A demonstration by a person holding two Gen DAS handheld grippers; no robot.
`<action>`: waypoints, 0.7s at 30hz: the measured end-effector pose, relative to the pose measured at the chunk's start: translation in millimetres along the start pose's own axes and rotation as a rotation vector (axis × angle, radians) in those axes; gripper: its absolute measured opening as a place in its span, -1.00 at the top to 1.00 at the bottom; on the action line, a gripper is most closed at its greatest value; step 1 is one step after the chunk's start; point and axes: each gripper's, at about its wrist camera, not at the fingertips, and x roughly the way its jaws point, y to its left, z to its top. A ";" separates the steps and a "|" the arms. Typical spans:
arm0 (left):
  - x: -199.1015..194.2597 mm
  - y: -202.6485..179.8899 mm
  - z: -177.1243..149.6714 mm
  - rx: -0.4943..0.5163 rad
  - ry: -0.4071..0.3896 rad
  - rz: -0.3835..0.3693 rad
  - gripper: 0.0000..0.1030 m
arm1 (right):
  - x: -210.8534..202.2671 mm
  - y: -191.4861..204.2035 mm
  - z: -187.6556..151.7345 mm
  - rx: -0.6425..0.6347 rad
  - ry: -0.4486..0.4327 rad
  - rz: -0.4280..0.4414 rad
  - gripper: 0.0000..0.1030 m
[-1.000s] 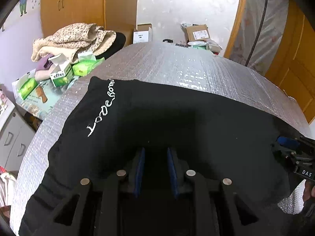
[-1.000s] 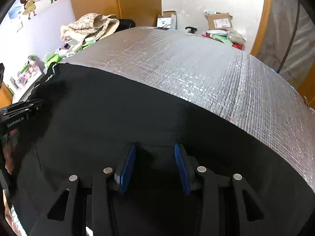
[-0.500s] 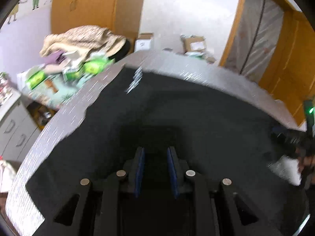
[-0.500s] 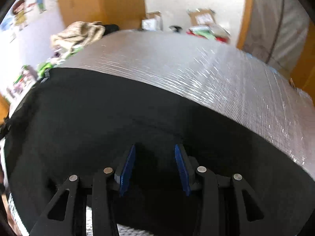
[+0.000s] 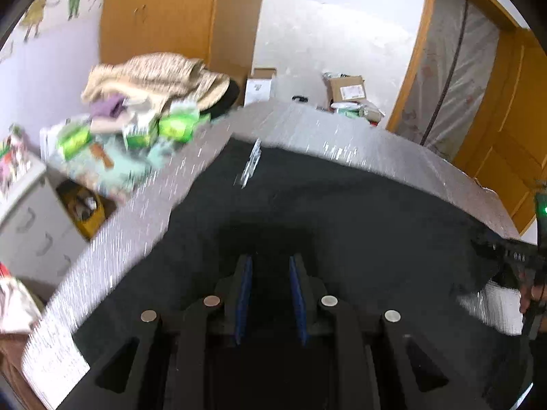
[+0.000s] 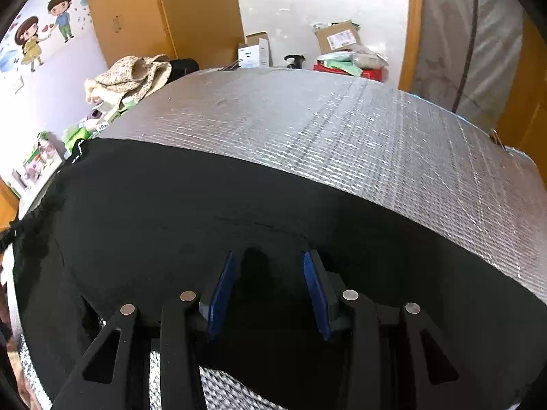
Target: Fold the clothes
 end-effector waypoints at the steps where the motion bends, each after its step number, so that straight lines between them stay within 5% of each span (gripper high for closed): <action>1: 5.4 -3.1 12.2 0.001 0.003 -0.011 0.55 | -1.5 -2.6 -0.1 0.005 0.000 0.003 0.17; 4: 32.4 -8.7 42.1 -0.007 0.012 -0.020 0.55 | -6.5 -13.7 -1.3 0.016 -0.001 -0.006 0.17; 9: 109.4 -3.2 63.6 -0.013 0.135 -0.005 0.55 | -10.6 -38.2 -8.1 0.049 0.009 -0.038 0.17; 21: 144.4 24.7 91.2 -0.042 0.079 0.103 0.65 | -7.2 -58.1 -24.0 0.069 0.019 -0.056 0.15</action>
